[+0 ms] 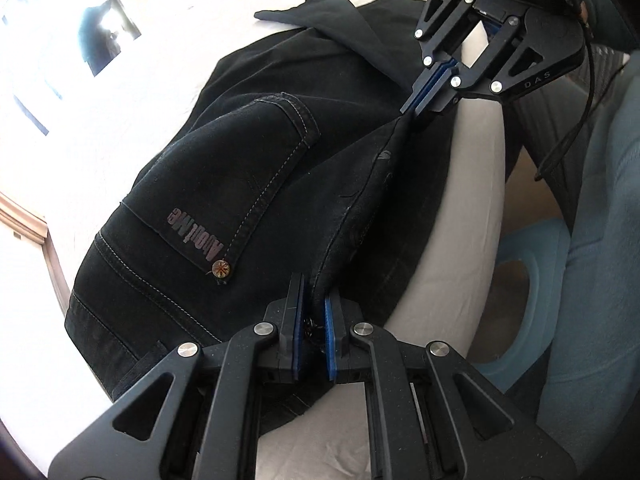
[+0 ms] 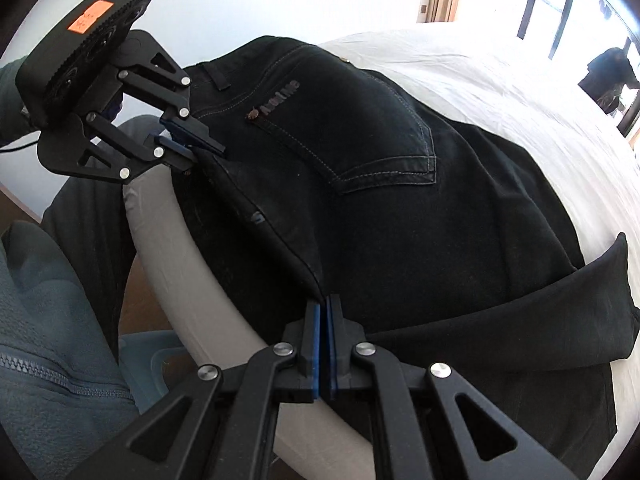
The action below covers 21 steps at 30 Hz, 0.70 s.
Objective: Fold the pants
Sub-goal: 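Lift the waistband with both tools and fold it over toward the legs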
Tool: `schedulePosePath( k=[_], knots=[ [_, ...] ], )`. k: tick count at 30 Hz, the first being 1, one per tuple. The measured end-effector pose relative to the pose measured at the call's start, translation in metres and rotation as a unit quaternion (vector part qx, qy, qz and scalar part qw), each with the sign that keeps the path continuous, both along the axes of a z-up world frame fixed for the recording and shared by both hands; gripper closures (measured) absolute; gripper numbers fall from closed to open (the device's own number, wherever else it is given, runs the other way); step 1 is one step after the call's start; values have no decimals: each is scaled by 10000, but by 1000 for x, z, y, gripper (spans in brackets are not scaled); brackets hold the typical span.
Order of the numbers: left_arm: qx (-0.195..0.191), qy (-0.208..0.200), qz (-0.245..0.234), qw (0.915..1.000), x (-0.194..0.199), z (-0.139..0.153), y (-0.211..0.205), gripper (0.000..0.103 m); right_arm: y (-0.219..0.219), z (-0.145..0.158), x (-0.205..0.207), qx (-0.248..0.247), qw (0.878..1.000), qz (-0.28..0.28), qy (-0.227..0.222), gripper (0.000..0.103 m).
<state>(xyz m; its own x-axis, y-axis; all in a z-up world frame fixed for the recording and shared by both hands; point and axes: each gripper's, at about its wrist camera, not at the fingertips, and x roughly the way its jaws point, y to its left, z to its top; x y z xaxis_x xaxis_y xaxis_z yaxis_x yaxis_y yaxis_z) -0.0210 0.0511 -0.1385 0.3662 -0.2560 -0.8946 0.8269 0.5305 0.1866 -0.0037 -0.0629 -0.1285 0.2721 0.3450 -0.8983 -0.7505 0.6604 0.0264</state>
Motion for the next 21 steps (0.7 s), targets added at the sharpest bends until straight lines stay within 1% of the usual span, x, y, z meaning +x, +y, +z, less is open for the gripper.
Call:
schedulePosePath(
  k=[5,9,13,18,21],
  knots=[
    [-82,66,-61,9999,-10,-5,4,96,3,-7,-15,-110,9999,55,-27,99],
    [28,4,-175,9998,-14,-8,1,96,5,-12,-18,-107,9999,-11,21,99],
    [-23,26,-191,9998,-15,-4,2,96,9,-12,-20,-212,9998,-11,-53,99],
    [-70,77,-199,9997,-12,3,7,96,16,-12,-24,-171,9998,-62,-21,99],
    [-98,71,-175,9998,-13,2,9,96,14,-14,-20,-173,9998,-82,5,99]
  ],
)
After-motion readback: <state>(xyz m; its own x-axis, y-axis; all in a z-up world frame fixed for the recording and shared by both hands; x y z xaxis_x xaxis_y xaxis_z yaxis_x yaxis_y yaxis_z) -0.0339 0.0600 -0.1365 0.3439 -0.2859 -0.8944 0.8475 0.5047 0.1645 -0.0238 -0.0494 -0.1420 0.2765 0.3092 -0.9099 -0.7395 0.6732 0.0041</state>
